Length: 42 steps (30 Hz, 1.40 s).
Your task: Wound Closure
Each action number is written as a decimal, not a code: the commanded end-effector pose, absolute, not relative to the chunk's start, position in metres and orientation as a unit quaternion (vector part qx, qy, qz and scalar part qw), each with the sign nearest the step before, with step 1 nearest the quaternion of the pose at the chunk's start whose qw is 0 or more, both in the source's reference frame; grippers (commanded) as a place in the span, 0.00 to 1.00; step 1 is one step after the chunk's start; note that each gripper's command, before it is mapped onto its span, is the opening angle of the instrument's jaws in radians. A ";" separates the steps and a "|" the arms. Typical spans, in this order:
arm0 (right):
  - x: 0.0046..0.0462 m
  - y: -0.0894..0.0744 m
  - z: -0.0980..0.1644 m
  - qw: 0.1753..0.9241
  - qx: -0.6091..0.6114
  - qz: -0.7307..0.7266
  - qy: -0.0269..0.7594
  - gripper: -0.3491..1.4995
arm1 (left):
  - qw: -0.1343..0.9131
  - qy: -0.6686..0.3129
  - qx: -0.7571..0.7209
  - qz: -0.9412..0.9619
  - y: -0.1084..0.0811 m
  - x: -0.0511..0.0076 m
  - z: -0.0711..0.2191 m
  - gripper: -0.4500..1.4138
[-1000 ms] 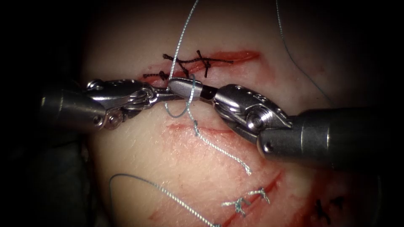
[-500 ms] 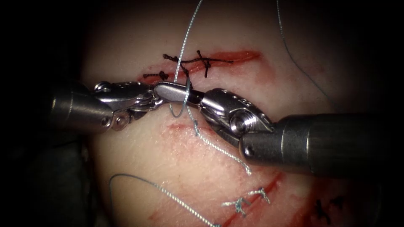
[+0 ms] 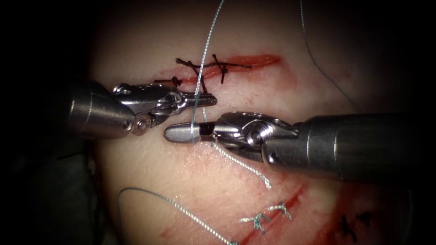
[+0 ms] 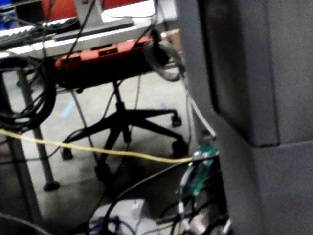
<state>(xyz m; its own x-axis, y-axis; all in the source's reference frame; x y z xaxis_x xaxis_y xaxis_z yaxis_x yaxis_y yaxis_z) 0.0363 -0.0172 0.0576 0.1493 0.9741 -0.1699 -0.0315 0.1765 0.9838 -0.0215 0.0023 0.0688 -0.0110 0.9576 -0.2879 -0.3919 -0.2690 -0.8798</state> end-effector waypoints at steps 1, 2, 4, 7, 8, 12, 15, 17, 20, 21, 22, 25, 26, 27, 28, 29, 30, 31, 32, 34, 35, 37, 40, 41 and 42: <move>0.0373 -0.017 0.058 0.601 0.479 0.428 0.475 0.00 | 0.523 -0.303 -0.469 0.644 0.002 -0.0220 0.069 0.00; 0.0373 -0.016 0.057 0.610 0.478 0.429 0.463 0.00 | 0.522 -0.304 -0.469 0.644 0.002 -0.0220 0.069 0.00; 0.0374 -0.016 0.057 0.631 0.468 0.442 0.434 0.00 | 0.522 -0.306 -0.470 0.643 0.002 -0.0222 0.069 0.00; 0.0375 -0.014 0.056 0.661 0.450 0.462 0.384 0.00 | 0.521 -0.308 -0.469 0.643 0.002 -0.0223 0.068 0.00; 0.0376 -0.013 0.056 0.670 0.446 0.465 0.369 0.00 | 0.521 -0.309 -0.469 0.643 0.002 -0.0224 0.068 0.00; 0.0383 -0.012 0.054 0.691 0.451 0.461 0.325 0.00 | 0.521 -0.309 -0.469 0.643 0.002 -0.0226 0.068 0.00; 0.0389 -0.011 0.053 0.715 0.454 0.442 0.295 0.00 | 0.520 -0.310 -0.469 0.643 0.002 -0.0227 0.068 0.00; 0.0391 -0.011 0.052 0.732 0.458 0.427 0.269 0.00 | 0.520 -0.310 -0.469 0.643 0.002 -0.0227 0.068 0.00; 0.0393 -0.011 0.052 0.759 0.469 0.393 0.222 0.00 | 0.520 -0.310 -0.469 0.643 0.002 -0.0227 0.068 0.00; 0.0393 -0.012 0.052 0.770 0.466 0.385 0.204 0.00 | 0.520 -0.310 -0.469 0.643 0.002 -0.0227 0.068 0.00; 0.0393 -0.012 0.052 0.779 0.462 0.377 0.192 0.00 | 0.520 -0.310 -0.469 0.643 0.002 -0.0227 0.068 0.00; 0.0389 -0.013 0.053 0.803 0.463 0.337 0.163 0.00 | 0.519 -0.312 -0.468 0.644 0.002 -0.0227 0.068 0.00; 0.0388 -0.013 0.053 0.808 0.463 0.327 0.160 0.00 | 0.519 -0.312 -0.468 0.644 0.002 -0.0227 0.068 0.00; 0.0386 -0.013 0.052 0.811 0.463 0.325 0.151 0.00 | 0.519 -0.312 -0.468 0.644 0.002 -0.0227 0.068 0.00; 0.0384 -0.013 0.052 0.815 0.462 0.321 0.139 0.00 | 0.518 -0.312 -0.468 0.644 0.002 -0.0227 0.068 0.00; 0.0382 -0.013 0.052 0.820 0.460 0.316 0.130 0.00 | 0.518 -0.312 -0.468 0.644 0.002 -0.0227 0.068 0.00; 0.0380 -0.013 0.052 0.822 0.458 0.315 0.121 0.00 | 0.518 -0.312 -0.468 0.644 0.002 -0.0227 0.068 0.00; 0.0378 -0.013 0.052 0.824 0.459 0.312 0.111 0.00 | 0.518 -0.312 -0.468 0.644 0.002 -0.0227 0.068 0.00; 0.0377 -0.013 0.052 0.828 0.460 0.306 0.101 0.00 | 0.518 -0.312 -0.468 0.644 0.002 -0.0227 0.068 0.00; 0.0374 -0.014 0.052 0.829 0.464 0.298 0.089 0.00 | 0.518 -0.313 -0.468 0.644 0.002 -0.0228 0.068 0.00; 0.0372 -0.014 0.052 0.831 0.464 0.294 0.083 0.00 | 0.518 -0.313 -0.468 0.644 0.002 -0.0228 0.068 0.00; 0.0369 -0.014 0.052 0.837 0.461 0.287 0.068 0.00 | 0.519 -0.312 -0.468 0.644 0.002 -0.0227 0.068 0.00; 0.0366 -0.014 0.051 0.848 0.451 0.273 0.051 0.00 | 0.520 -0.314 -0.467 0.642 0.002 -0.0227 0.068 0.00; 0.0366 -0.014 0.051 0.853 0.446 0.268 0.042 0.00 | 0.520 -0.314 -0.467 0.642 0.002 -0.0227 0.068 0.00; 0.0365 -0.014 0.051 0.857 0.441 0.265 0.035 0.00 | 0.520 -0.315 -0.467 0.642 0.002 -0.0227 0.068 0.00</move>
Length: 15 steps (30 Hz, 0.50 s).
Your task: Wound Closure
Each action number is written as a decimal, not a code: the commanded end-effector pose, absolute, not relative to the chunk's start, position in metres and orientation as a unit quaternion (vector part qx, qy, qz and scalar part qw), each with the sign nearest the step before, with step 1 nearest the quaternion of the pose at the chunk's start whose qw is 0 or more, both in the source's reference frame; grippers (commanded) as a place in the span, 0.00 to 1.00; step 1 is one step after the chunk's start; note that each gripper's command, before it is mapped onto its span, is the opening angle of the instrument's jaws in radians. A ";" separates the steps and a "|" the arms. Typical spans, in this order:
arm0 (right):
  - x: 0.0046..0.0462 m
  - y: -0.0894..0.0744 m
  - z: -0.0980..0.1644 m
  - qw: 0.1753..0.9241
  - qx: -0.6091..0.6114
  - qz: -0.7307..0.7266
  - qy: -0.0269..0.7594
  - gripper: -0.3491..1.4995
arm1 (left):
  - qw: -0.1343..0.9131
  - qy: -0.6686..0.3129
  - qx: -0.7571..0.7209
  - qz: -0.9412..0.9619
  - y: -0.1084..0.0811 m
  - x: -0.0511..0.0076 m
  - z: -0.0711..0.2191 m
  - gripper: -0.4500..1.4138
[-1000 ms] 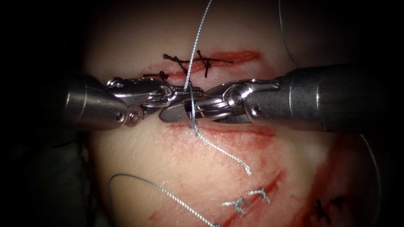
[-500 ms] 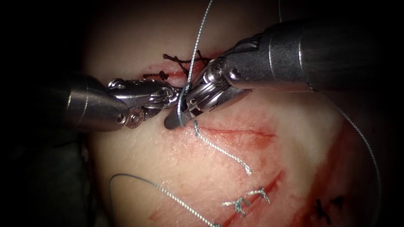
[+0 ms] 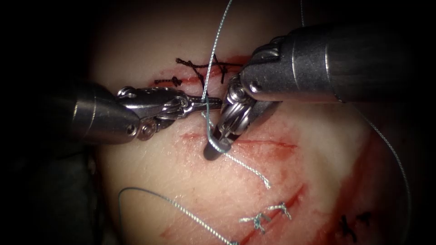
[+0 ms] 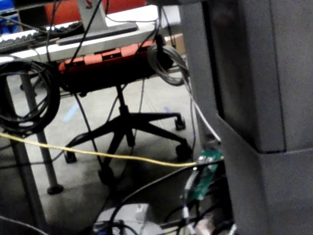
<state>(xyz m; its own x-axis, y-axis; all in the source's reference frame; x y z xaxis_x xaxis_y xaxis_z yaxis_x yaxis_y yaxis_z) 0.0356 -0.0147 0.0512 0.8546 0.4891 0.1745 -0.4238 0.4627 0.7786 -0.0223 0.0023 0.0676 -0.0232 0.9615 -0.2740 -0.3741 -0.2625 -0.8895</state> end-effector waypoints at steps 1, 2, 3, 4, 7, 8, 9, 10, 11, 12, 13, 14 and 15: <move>0.0364 -0.014 0.051 0.861 0.434 0.263 0.026 0.00 | 0.520 -0.315 -0.467 0.642 0.002 -0.0227 0.068 0.00; 0.0364 -0.014 0.051 0.867 0.425 0.260 0.016 0.00 | 0.520 -0.315 -0.467 0.642 0.002 -0.0227 0.068 0.00; 0.0363 -0.014 0.051 0.873 0.418 0.249 0.014 0.00 | 0.520 -0.315 -0.467 0.642 0.002 -0.0227 0.068 0.00; 0.0362 -0.014 0.051 0.878 0.413 0.242 0.011 0.00 | 0.520 -0.314 -0.467 0.642 0.002 -0.0228 0.068 0.00; 0.0360 -0.014 0.052 0.891 0.396 0.220 0.002 0.00 | 0.519 -0.312 -0.468 0.644 0.002 -0.0231 0.068 0.00; 0.0360 -0.013 0.052 0.896 0.390 0.215 -0.003 0.00 | 0.519 -0.311 -0.468 0.644 0.002 -0.0232 0.068 0.00; 0.0360 -0.013 0.052 0.901 0.382 0.205 -0.008 0.00 | 0.517 -0.310 -0.469 0.646 0.002 -0.0234 0.068 0.00; 0.0360 -0.013 0.052 0.906 0.374 0.199 -0.015 0.00 | 0.517 -0.310 -0.469 0.646 0.002 -0.0234 0.068 0.00; 0.0361 -0.013 0.052 0.909 0.368 0.194 -0.020 0.00 | 0.517 -0.310 -0.469 0.646 0.002 -0.0235 0.068 0.00; 0.0361 -0.013 0.052 0.912 0.363 0.188 -0.025 0.00 | 0.517 -0.310 -0.469 0.646 0.002 -0.0235 0.068 0.00; 0.0361 -0.013 0.052 0.913 0.361 0.188 -0.027 0.00 | 0.516 -0.308 -0.470 0.647 0.002 -0.0235 0.068 0.00; 0.0360 -0.013 0.052 0.915 0.359 0.183 -0.028 0.00 | 0.515 -0.308 -0.470 0.647 0.002 -0.0235 0.068 0.00; 0.0360 -0.013 0.052 0.917 0.356 0.177 -0.029 0.00 | 0.515 -0.308 -0.470 0.647 0.002 -0.0235 0.068 0.00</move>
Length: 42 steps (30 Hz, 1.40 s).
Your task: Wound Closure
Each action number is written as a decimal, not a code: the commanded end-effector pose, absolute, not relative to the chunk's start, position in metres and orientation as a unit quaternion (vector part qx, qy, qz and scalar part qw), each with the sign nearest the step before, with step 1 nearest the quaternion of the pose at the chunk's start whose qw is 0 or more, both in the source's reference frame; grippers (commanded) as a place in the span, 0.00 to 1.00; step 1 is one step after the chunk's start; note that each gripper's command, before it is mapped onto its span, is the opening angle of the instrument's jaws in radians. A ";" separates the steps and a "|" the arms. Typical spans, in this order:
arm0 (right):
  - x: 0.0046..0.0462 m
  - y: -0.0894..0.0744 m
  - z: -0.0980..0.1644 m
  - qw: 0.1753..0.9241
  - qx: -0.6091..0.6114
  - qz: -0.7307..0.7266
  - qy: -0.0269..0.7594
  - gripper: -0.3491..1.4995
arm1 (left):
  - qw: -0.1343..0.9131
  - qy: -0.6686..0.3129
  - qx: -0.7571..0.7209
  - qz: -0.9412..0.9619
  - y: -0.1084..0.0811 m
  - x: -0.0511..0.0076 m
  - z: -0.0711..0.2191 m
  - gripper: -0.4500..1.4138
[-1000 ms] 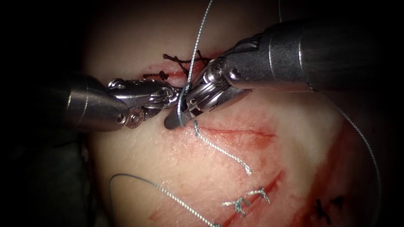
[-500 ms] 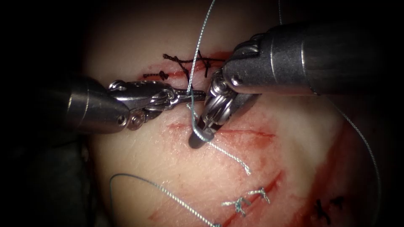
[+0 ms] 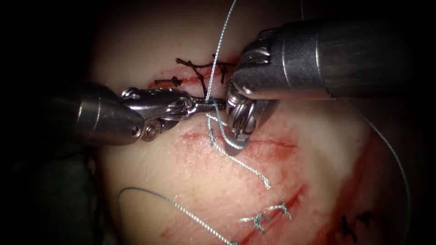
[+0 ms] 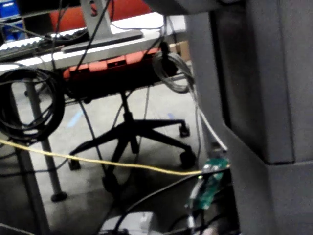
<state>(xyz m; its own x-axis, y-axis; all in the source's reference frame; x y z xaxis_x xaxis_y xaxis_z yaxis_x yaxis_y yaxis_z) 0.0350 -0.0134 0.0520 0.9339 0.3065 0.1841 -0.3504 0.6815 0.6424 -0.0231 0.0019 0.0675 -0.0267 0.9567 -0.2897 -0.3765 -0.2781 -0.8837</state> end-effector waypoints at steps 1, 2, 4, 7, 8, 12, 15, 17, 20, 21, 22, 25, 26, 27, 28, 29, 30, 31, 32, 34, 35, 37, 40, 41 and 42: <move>0.0359 -0.013 0.052 0.918 0.354 0.177 -0.032 0.00 | 0.515 -0.308 -0.470 0.647 0.002 -0.0235 0.068 0.00; 0.0359 -0.013 0.052 0.918 0.354 0.177 -0.032 0.00 | 0.515 -0.308 -0.470 0.647 0.002 -0.0235 0.068 0.00; 0.0357 -0.013 0.052 0.919 0.353 0.173 -0.031 0.00 | 0.513 -0.306 -0.471 0.649 0.002 -0.0236 0.068 0.00; 0.0355 -0.014 0.053 0.920 0.352 0.171 -0.031 0.00 | 0.507 -0.302 -0.473 0.654 0.002 -0.0237 0.068 0.00; 0.0355 -0.014 0.053 0.920 0.352 0.170 -0.032 0.00 | 0.505 -0.300 -0.474 0.656 0.002 -0.0237 0.068 0.00; 0.0352 -0.014 0.053 0.920 0.352 0.167 -0.034 0.26 | 0.506 -0.298 -0.471 0.658 0.002 -0.0239 0.069 0.00; 0.0351 -0.015 0.053 0.920 0.354 0.165 -0.036 0.41 | 0.504 -0.296 -0.471 0.661 0.001 -0.0240 0.069 0.00; 0.0350 -0.015 0.053 0.918 0.359 0.162 -0.041 0.42 | 0.504 -0.295 -0.471 0.662 0.001 -0.0241 0.069 0.00; 0.0350 -0.015 0.053 0.917 0.363 0.159 -0.044 0.41 | 0.503 -0.295 -0.471 0.662 0.001 -0.0242 0.069 0.00; 0.0350 -0.015 0.053 0.917 0.362 0.159 -0.045 0.41 | 0.503 -0.295 -0.471 0.662 0.001 -0.0242 0.069 0.00; 0.0351 -0.015 0.053 0.917 0.363 0.158 -0.046 0.43 | 0.503 -0.295 -0.471 0.662 0.001 -0.0242 0.069 0.00; 0.0352 -0.016 0.052 0.916 0.367 0.155 -0.049 0.29 | 0.503 -0.296 -0.471 0.662 0.001 -0.0242 0.069 0.00; 0.0352 -0.016 0.053 0.916 0.368 0.154 -0.050 0.29 | 0.502 -0.296 -0.471 0.662 0.001 -0.0242 0.069 0.00; 0.0352 -0.016 0.053 0.917 0.366 0.152 -0.050 0.28 | 0.503 -0.296 -0.470 0.663 0.001 -0.0242 0.069 0.00; 0.0352 -0.016 0.053 0.917 0.365 0.151 -0.050 0.27 | 0.503 -0.296 -0.470 0.663 0.001 -0.0242 0.069 0.00; 0.0352 -0.017 0.053 0.918 0.364 0.150 -0.051 0.29 | 0.503 -0.296 -0.468 0.664 0.001 -0.0242 0.069 0.00; 0.0351 -0.017 0.053 0.919 0.363 0.149 -0.051 0.30 | 0.502 -0.296 -0.468 0.664 0.001 -0.0242 0.069 0.00; 0.0350 -0.017 0.053 0.919 0.361 0.147 -0.051 0.32 | 0.502 -0.296 -0.468 0.664 0.001 -0.0242 0.069 0.00; 0.0350 -0.017 0.054 0.919 0.362 0.146 -0.052 0.32 | 0.502 -0.296 -0.468 0.664 0.001 -0.0242 0.069 0.00; 0.0348 -0.017 0.054 0.920 0.360 0.145 -0.052 0.32 | 0.502 -0.294 -0.467 0.665 0.001 -0.0243 0.069 0.00; 0.0348 -0.017 0.054 0.920 0.359 0.145 -0.053 0.32 | 0.502 -0.294 -0.467 0.665 0.001 -0.0243 0.069 0.00; 0.0347 -0.017 0.054 0.921 0.358 0.145 -0.053 0.32 | 0.502 -0.294 -0.467 0.666 0.001 -0.0244 0.069 0.00; 0.0346 -0.018 0.055 0.922 0.356 0.144 -0.053 0.24 | 0.501 -0.296 -0.467 0.666 0.001 -0.0245 0.069 0.00; 0.0346 -0.018 0.055 0.922 0.355 0.144 -0.053 0.14 | 0.501 -0.296 -0.467 0.666 0.001 -0.0245 0.069 0.00; 0.0346 -0.018 0.055 0.922 0.355 0.144 -0.053 0.00 | 0.500 -0.296 -0.467 0.666 0.001 -0.0245 0.069 0.00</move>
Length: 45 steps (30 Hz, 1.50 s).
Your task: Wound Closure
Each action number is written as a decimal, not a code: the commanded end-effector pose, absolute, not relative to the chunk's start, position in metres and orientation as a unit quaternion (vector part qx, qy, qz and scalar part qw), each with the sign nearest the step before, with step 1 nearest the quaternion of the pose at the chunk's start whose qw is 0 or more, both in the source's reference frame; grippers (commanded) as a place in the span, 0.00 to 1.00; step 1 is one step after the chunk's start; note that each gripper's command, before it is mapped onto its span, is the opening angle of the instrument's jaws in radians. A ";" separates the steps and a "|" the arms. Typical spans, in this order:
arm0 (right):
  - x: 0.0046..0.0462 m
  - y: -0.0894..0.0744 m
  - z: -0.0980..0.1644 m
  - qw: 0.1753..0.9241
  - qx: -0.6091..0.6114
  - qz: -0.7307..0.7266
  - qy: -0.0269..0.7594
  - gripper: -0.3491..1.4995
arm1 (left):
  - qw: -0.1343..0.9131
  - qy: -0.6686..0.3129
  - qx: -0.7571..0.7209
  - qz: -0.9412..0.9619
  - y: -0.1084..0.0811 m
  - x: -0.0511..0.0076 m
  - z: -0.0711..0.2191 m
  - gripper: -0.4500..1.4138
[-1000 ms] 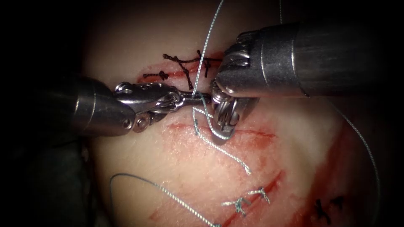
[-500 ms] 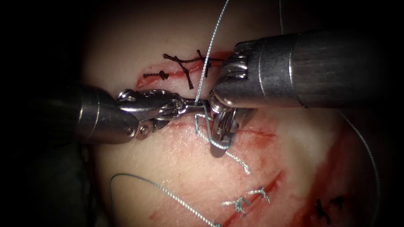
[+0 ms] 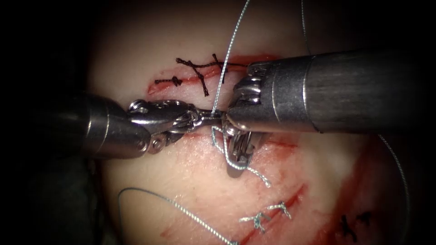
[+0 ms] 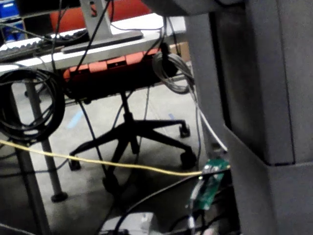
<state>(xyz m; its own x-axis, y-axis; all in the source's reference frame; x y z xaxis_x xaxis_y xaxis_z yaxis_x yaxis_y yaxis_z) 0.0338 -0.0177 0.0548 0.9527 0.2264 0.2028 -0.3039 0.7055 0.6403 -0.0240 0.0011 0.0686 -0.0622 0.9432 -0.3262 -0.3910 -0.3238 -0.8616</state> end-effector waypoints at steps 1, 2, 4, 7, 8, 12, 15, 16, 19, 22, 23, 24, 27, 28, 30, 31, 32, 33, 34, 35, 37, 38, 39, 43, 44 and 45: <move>0.0346 -0.018 0.055 0.922 0.356 0.144 -0.051 0.00 | 0.500 -0.296 -0.466 0.667 0.001 -0.0245 0.069 0.00; 0.0346 -0.018 0.055 0.922 0.356 0.144 -0.051 0.00 | 0.500 -0.296 -0.466 0.667 0.001 -0.0245 0.069 0.00; 0.0346 -0.018 0.055 0.921 0.358 0.144 -0.050 0.00 | 0.500 -0.297 -0.466 0.667 0.001 -0.0245 0.069 0.00; 0.0346 -0.017 0.054 0.922 0.357 0.145 -0.043 0.00 | 0.495 -0.295 -0.464 0.673 0.001 -0.0244 0.069 0.00; 0.0347 -0.017 0.054 0.925 0.351 0.143 -0.035 0.00 | 0.492 -0.293 -0.462 0.678 0.001 -0.0243 0.069 0.00; 0.0353 -0.015 0.053 0.932 0.325 0.158 -0.001 0.00 | 0.485 -0.292 -0.449 0.692 0.001 -0.0237 0.069 0.00; 0.0355 -0.013 0.053 0.929 0.323 0.178 0.037 0.00 | 0.479 -0.283 -0.429 0.711 0.001 -0.0226 0.068 0.00; 0.0354 -0.013 0.054 0.926 0.326 0.185 0.052 0.00 | 0.480 -0.282 -0.422 0.716 0.000 -0.0222 0.068 0.00; 0.0350 -0.011 0.054 0.918 0.329 0.203 0.090 0.00 | 0.479 -0.274 -0.400 0.731 0.000 -0.0208 0.068 0.00; 0.0348 -0.010 0.055 0.916 0.319 0.219 0.103 0.00 | 0.475 -0.269 -0.383 0.745 -0.001 -0.0199 0.067 0.00; 0.0347 -0.009 0.055 0.915 0.317 0.225 0.111 0.00 | 0.475 -0.269 -0.378 0.748 -0.001 -0.0197 0.067 0.00; 0.0346 -0.009 0.055 0.913 0.316 0.229 0.116 0.00 | 0.475 -0.266 -0.372 0.752 -0.002 -0.0196 0.067 0.00; 0.0343 -0.008 0.056 0.912 0.301 0.244 0.134 0.00 | 0.469 -0.273 -0.361 0.758 -0.003 -0.0196 0.067 0.00; 0.0343 -0.008 0.056 0.911 0.301 0.247 0.135 0.00 | 0.468 -0.274 -0.358 0.760 -0.003 -0.0196 0.067 0.00; 0.0341 -0.007 0.057 0.908 0.298 0.259 0.142 0.00 | 0.465 -0.279 -0.353 0.762 -0.004 -0.0198 0.067 0.00; 0.0341 -0.007 0.057 0.908 0.298 0.259 0.142 0.00 | 0.465 -0.279 -0.353 0.762 -0.004 -0.0198 0.067 0.00; 0.0340 -0.007 0.057 0.907 0.297 0.262 0.146 0.00 | 0.463 -0.282 -0.353 0.762 -0.004 -0.0199 0.066 0.00; 0.0339 -0.007 0.057 0.906 0.298 0.264 0.148 0.00 | 0.462 -0.286 -0.352 0.762 -0.004 -0.0200 0.066 0.00; 0.0338 -0.006 0.057 0.905 0.297 0.265 0.148 0.00 | 0.460 -0.285 -0.353 0.763 -0.004 -0.0201 0.066 0.00; 0.0337 -0.006 0.057 0.905 0.296 0.266 0.148 0.00 | 0.459 -0.286 -0.353 0.763 -0.005 -0.0202 0.066 0.00; 0.0336 -0.006 0.058 0.906 0.295 0.266 0.147 0.00 | 0.457 -0.289 -0.351 0.764 -0.005 -0.0203 0.065 0.00; 0.0336 -0.006 0.058 0.906 0.294 0.266 0.147 0.00 | 0.457 -0.290 -0.351 0.764 -0.005 -0.0203 0.065 0.00; 0.0337 -0.006 0.058 0.907 0.293 0.266 0.147 0.00 | 0.456 -0.291 -0.349 0.765 -0.005 -0.0202 0.065 0.00; 0.0338 -0.006 0.059 0.907 0.292 0.267 0.148 0.00 | 0.448 -0.304 -0.344 0.767 -0.006 -0.0199 0.064 0.00; 0.0338 -0.006 0.059 0.907 0.291 0.267 0.148 0.00 | 0.446 -0.308 -0.343 0.767 -0.006 -0.0198 0.063 0.00; 0.0338 -0.006 0.059 0.907 0.290 0.267 0.148 0.00 | 0.444 -0.311 -0.343 0.767 -0.007 -0.0197 0.063 0.00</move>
<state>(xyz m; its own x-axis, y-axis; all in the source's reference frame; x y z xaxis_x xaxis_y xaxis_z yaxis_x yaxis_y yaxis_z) 0.0329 -0.0067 0.0587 0.8132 0.5712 -0.1115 -0.4005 0.6883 0.6048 -0.0192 -0.0067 0.0620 -0.3764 0.8927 -0.2478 -0.4643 -0.4132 -0.7834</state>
